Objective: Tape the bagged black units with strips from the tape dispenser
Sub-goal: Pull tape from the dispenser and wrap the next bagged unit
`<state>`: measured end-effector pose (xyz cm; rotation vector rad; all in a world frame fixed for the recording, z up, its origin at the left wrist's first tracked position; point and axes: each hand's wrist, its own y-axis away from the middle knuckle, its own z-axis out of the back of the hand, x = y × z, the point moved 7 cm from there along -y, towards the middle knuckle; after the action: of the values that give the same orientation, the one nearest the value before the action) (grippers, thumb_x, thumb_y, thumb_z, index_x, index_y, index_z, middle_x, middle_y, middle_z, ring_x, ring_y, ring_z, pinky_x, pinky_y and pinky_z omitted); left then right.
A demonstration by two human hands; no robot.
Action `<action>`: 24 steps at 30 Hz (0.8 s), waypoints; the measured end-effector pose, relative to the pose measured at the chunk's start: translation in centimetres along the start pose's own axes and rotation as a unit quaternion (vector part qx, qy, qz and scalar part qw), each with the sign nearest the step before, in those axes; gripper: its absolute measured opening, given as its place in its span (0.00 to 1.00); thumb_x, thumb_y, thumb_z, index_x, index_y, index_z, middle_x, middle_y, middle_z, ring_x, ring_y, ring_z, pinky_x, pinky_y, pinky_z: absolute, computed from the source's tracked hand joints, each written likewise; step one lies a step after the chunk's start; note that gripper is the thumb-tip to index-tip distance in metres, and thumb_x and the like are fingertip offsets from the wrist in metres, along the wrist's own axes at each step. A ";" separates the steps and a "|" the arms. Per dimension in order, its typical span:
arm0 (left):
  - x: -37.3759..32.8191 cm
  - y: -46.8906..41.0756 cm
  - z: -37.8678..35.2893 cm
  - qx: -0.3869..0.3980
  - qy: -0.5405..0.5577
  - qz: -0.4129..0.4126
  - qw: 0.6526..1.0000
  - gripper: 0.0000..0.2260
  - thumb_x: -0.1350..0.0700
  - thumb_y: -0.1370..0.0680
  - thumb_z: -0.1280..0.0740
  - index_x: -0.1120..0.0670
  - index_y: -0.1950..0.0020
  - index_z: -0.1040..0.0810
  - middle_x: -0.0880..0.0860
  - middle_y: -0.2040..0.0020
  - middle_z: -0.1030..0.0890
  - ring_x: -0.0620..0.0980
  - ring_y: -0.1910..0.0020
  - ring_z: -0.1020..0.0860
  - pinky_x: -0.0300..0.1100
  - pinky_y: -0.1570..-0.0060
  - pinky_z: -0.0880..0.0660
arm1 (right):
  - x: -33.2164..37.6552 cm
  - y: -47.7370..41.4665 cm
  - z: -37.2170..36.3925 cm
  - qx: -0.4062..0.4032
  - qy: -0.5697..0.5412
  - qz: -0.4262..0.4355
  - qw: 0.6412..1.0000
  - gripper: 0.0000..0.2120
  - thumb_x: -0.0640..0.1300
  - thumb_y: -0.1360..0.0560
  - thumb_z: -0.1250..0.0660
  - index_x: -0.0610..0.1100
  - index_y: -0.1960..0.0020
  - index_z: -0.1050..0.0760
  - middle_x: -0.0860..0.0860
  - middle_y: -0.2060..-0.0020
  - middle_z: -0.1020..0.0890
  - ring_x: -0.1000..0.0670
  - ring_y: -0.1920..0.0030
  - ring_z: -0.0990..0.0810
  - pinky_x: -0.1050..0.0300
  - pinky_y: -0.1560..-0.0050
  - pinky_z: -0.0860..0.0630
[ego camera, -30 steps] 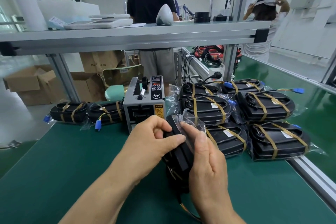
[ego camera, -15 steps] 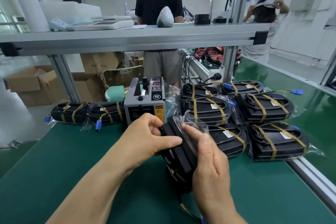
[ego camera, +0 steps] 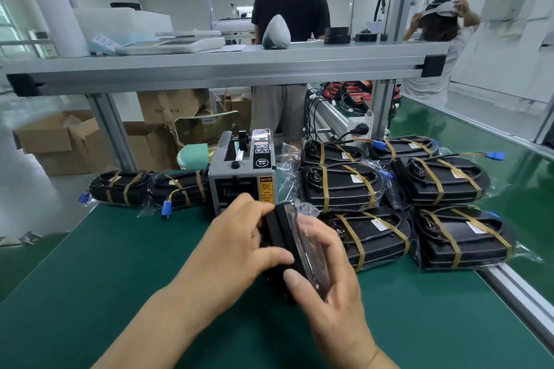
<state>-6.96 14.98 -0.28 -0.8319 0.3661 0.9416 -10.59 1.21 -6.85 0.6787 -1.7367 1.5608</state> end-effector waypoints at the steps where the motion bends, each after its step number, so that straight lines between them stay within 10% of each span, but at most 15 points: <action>1: 0.2 0.6 -0.3 -0.007 -0.017 -0.019 1.000 0.24 0.52 0.34 0.20 0.47 0.40 0.22 0.41 0.58 0.32 0.44 0.64 0.28 0.32 0.61 0.31 | -0.5 0.3 0.0 0.006 -0.025 -0.014 1.000 0.23 0.45 0.30 0.30 0.38 0.38 0.28 0.48 0.35 0.24 0.41 0.30 0.27 0.39 0.32 0.29; 6: 0.9 5.0 -3.1 -0.021 -0.106 -0.102 0.989 0.25 0.46 0.31 0.29 0.52 0.37 0.28 0.42 0.49 0.31 0.40 0.64 0.29 0.33 0.66 0.26 | -2.3 3.7 0.8 -0.057 -0.134 -0.153 0.978 0.19 0.48 0.42 0.26 0.44 0.53 0.20 0.48 0.45 0.16 0.50 0.41 0.18 0.61 0.42 0.23; 11: 0.7 6.7 -4.0 -0.083 -0.107 -0.142 0.981 0.20 0.44 0.23 0.36 0.55 0.37 0.28 0.46 0.47 0.29 0.40 0.62 0.29 0.26 0.64 0.27 | -1.9 4.3 0.9 -0.062 0.024 -0.255 0.965 0.30 0.56 0.44 0.23 0.59 0.43 0.23 0.63 0.48 0.19 0.63 0.47 0.20 0.72 0.50 0.26; 14: 1.0 6.8 -4.0 -0.086 -0.092 -0.125 0.984 0.20 0.46 0.27 0.33 0.52 0.38 0.27 0.45 0.46 0.28 0.39 0.60 0.28 0.22 0.60 0.29 | -1.1 3.5 0.9 -0.066 0.058 -0.223 0.971 0.21 0.39 0.35 0.20 0.58 0.49 0.21 0.61 0.48 0.20 0.60 0.45 0.21 0.72 0.48 0.27; 24: 1.4 7.6 -4.5 -0.089 -0.106 -0.137 0.981 0.22 0.45 0.30 0.30 0.51 0.39 0.27 0.44 0.46 0.28 0.40 0.63 0.29 0.25 0.63 0.29 | -1.6 2.2 1.9 0.032 0.024 -0.312 0.949 0.09 0.43 0.29 0.23 0.52 0.62 0.21 0.55 0.72 0.25 0.53 0.68 0.28 0.54 0.61 0.28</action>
<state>-12.20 14.78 -7.55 -0.9080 -0.0190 0.8029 -11.54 -0.44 -9.52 1.0854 -1.2587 1.1744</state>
